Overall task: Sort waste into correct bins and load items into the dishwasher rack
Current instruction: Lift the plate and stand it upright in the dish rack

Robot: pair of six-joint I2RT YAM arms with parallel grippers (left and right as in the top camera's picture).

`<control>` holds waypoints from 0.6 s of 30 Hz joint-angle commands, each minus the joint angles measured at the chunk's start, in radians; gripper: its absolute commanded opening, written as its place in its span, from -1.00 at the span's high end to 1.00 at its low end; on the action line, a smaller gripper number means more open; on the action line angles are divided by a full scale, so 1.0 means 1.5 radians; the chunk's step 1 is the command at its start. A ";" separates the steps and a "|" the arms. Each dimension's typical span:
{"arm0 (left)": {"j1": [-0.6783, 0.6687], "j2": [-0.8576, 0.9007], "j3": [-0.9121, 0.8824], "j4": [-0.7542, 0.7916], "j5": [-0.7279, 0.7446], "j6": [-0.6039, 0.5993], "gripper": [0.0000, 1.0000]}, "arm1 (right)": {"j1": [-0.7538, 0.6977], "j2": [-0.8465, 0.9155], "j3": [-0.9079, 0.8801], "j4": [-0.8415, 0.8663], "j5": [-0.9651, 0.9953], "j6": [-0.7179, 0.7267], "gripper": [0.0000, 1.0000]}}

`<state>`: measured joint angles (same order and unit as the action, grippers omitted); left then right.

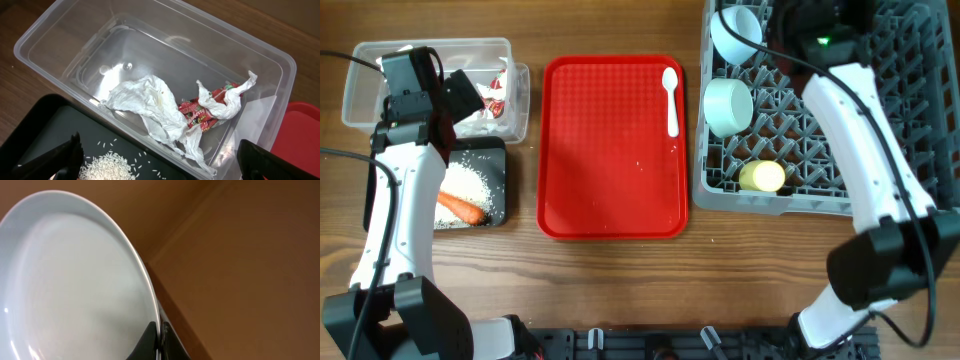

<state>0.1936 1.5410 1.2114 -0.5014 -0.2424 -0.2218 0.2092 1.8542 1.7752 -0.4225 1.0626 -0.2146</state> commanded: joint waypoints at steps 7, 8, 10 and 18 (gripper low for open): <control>0.004 0.004 0.011 0.002 -0.008 0.006 -1.00 | -0.001 0.142 0.002 0.032 -0.009 -0.151 0.91; 0.004 0.004 0.011 0.002 -0.008 0.006 -1.00 | 0.000 0.150 0.002 0.032 -0.010 -0.151 0.91; 0.004 0.004 0.011 0.002 -0.008 0.006 -1.00 | 0.001 0.162 0.002 0.029 -0.018 -0.151 0.91; 0.004 0.004 0.011 0.002 -0.008 0.006 -1.00 | 0.026 0.161 0.002 0.009 -0.063 -0.118 -1.00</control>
<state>0.1936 1.5410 1.2114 -0.5011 -0.2424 -0.2218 0.2237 2.0777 1.7752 -0.4011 0.9867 -0.4297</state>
